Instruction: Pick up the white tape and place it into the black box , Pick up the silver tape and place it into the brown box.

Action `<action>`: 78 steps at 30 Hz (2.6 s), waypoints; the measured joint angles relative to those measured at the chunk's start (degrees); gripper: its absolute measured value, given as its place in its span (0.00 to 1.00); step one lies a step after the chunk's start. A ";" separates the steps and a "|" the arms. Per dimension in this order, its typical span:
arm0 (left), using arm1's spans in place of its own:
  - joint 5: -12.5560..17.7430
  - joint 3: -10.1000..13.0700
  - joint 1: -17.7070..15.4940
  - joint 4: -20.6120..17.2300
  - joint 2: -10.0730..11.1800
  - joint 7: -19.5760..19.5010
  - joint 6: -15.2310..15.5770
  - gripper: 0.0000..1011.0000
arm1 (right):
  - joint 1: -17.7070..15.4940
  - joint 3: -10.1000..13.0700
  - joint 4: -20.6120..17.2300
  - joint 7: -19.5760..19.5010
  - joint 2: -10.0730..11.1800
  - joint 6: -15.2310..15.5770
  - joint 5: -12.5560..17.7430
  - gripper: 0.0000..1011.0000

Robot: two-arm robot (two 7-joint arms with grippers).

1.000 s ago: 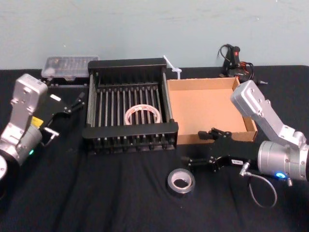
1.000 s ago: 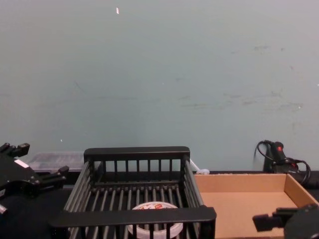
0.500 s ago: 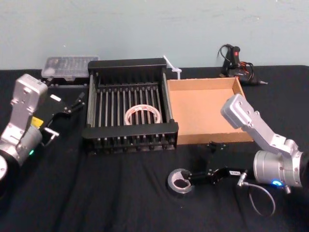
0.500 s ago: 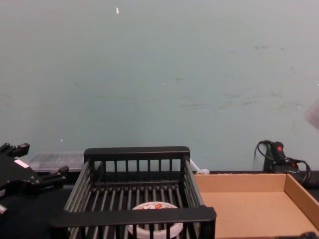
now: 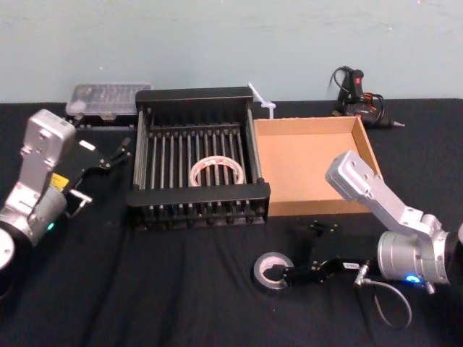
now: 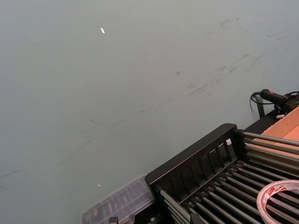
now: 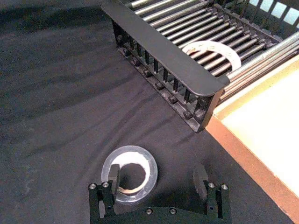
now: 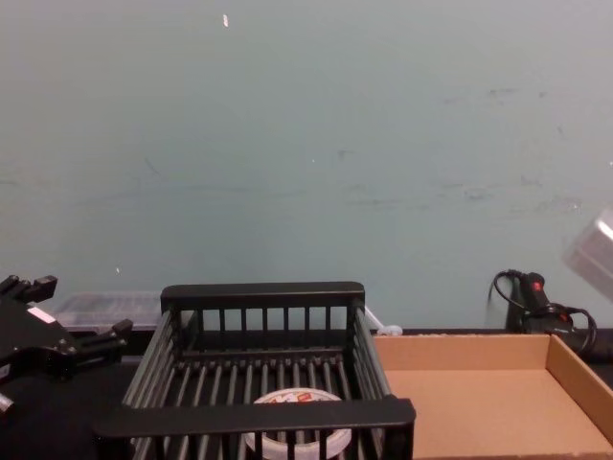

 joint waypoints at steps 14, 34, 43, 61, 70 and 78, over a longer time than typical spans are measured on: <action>0.00 0.00 0.00 0.00 0.00 0.00 0.00 0.99 | 1.10 -1.01 2.40 0.05 -1.59 0.78 -1.01 0.99; 0.00 0.00 0.00 0.00 0.00 0.00 0.00 0.99 | 2.12 -1.93 4.27 0.68 -3.03 0.87 -2.13 0.99; 0.00 0.00 0.00 0.00 0.00 0.00 0.00 0.99 | 2.15 -1.94 4.31 0.77 -3.05 0.82 -2.17 0.99; 0.00 0.00 0.00 0.00 0.00 0.00 0.00 0.99 | 2.08 -1.89 4.23 0.72 -2.99 0.77 -2.16 0.67; 0.00 0.00 0.00 0.00 0.00 0.00 0.00 0.99 | 2.06 -1.87 4.21 0.66 -2.99 0.77 -2.15 0.41; 0.00 0.00 0.00 0.00 0.00 0.00 0.00 0.99 | 2.06 -1.88 4.21 0.66 -2.99 0.77 -2.13 0.16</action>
